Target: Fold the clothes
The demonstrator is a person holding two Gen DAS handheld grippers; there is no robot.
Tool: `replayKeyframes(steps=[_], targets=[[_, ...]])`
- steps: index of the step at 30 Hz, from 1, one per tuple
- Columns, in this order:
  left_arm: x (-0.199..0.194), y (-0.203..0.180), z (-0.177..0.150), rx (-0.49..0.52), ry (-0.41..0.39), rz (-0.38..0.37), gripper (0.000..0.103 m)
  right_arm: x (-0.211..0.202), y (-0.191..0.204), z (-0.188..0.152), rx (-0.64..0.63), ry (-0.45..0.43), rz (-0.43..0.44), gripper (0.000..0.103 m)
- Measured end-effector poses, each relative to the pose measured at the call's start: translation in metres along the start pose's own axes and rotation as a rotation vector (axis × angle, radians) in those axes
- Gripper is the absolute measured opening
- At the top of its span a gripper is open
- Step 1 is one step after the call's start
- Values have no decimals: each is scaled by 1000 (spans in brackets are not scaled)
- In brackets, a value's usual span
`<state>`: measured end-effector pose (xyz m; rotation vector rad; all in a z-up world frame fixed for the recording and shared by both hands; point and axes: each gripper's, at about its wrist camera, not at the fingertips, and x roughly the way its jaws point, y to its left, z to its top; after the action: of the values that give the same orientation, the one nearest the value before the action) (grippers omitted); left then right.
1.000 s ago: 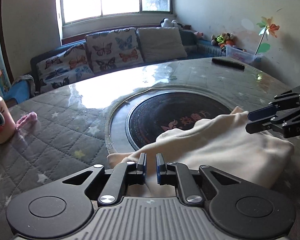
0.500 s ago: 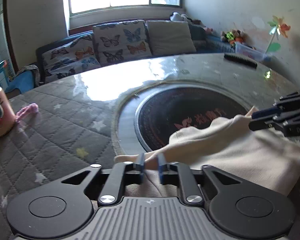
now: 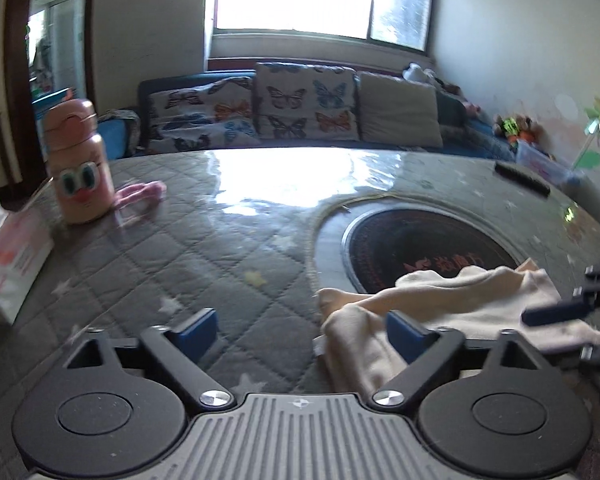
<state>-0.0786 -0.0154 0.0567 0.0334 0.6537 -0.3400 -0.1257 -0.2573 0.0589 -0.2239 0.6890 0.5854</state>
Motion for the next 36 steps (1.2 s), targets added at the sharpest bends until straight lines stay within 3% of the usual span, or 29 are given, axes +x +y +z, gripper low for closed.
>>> replayKeyframes(steps=[8, 12, 20, 22, 26, 36], targets=[[-16, 18, -10, -76, -8, 10, 103, 19, 54, 8, -191, 19, 103, 36], [-19, 25, -14, -125, 5, 10, 103, 28, 76, 9, -272, 33, 126, 43], [-9, 26, -17, -253, 58, -51, 103, 43, 110, 0, -424, 36, 56, 42], [-6, 23, -17, -277, 70, -72, 103, 44, 113, -1, -442, 33, 37, 32], [2, 20, -17, -345, 105, -118, 103, 38, 105, 3, -377, 17, 41, 16], [22, 19, -13, -553, 197, -228, 97, 6, 69, 15, -166, -60, 89, 10]])
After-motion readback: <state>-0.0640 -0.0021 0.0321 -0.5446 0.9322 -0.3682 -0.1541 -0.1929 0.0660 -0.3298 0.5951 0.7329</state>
